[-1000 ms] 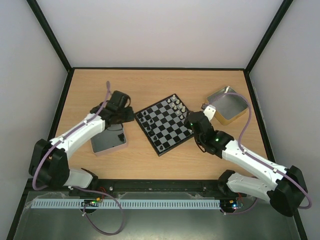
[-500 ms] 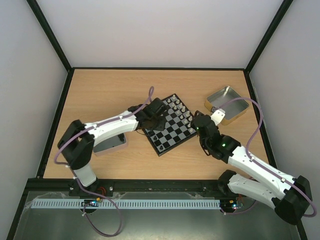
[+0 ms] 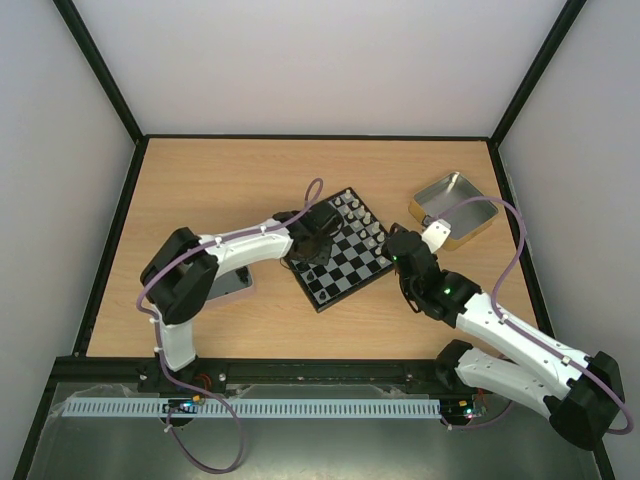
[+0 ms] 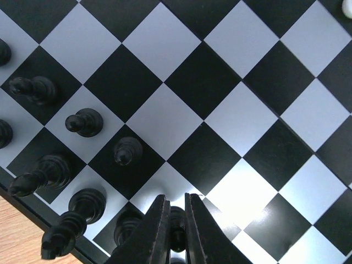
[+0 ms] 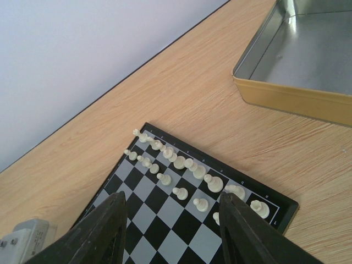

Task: Set up the chess pieces on the board
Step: Place the chess piece on the chessboard.

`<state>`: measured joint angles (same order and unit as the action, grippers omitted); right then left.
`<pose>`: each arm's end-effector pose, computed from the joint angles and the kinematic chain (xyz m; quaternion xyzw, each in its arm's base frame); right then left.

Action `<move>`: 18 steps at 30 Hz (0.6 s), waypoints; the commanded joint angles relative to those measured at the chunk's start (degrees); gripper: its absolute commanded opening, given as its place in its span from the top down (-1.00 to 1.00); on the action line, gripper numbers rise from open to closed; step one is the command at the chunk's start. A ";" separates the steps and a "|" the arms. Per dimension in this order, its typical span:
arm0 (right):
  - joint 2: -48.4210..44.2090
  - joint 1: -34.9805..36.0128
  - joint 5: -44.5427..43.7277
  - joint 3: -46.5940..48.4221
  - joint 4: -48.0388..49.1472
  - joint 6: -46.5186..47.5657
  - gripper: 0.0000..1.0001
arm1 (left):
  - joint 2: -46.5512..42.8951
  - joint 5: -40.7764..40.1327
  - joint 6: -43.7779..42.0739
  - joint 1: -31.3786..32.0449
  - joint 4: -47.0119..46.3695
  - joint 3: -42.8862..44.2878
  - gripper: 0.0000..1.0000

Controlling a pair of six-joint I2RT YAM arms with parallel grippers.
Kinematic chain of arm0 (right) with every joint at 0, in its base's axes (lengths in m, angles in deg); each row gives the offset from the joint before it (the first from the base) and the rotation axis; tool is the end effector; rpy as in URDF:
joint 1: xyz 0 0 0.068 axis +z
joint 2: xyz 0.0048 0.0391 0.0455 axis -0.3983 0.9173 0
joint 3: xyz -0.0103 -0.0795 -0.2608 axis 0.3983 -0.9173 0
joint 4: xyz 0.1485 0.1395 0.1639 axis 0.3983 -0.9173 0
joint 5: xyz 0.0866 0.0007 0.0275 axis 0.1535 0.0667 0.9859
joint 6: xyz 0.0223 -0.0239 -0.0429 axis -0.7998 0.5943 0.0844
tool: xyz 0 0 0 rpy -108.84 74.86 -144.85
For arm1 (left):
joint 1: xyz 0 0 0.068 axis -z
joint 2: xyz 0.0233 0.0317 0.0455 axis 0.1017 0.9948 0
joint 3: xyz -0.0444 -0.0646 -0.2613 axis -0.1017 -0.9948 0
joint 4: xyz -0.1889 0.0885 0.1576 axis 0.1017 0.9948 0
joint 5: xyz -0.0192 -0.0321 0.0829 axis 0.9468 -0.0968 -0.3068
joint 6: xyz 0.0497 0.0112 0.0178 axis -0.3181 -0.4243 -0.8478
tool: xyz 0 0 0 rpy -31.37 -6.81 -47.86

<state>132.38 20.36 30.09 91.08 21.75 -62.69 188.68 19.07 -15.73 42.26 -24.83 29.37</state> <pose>0.1557 0.1251 0.2650 0.2219 0.8141 0.2351 0.4825 0.2623 -0.2849 0.1914 0.1147 0.9620 -0.1029 0.2254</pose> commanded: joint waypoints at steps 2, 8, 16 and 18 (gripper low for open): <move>0.26 -0.24 -1.86 -0.84 -0.48 -0.65 0.10 | 2.03 -1.22 -1.10 0.22 0.77 1.52 0.82; 0.44 -0.24 -1.80 -0.87 -0.31 -0.51 0.10 | 3.65 -1.48 -1.00 0.14 0.45 1.58 0.81; 0.46 -0.29 -1.55 -0.79 -0.31 -0.38 0.10 | 3.72 -1.11 -1.23 0.07 -0.49 1.72 0.73; 0.44 -0.24 -1.46 -0.74 -0.39 -0.38 0.10 | 3.46 -1.21 -1.33 0.14 -0.32 1.83 0.67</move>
<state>132.62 20.36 30.41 91.05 21.75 -62.64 191.52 18.56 -16.43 42.26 -25.18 29.63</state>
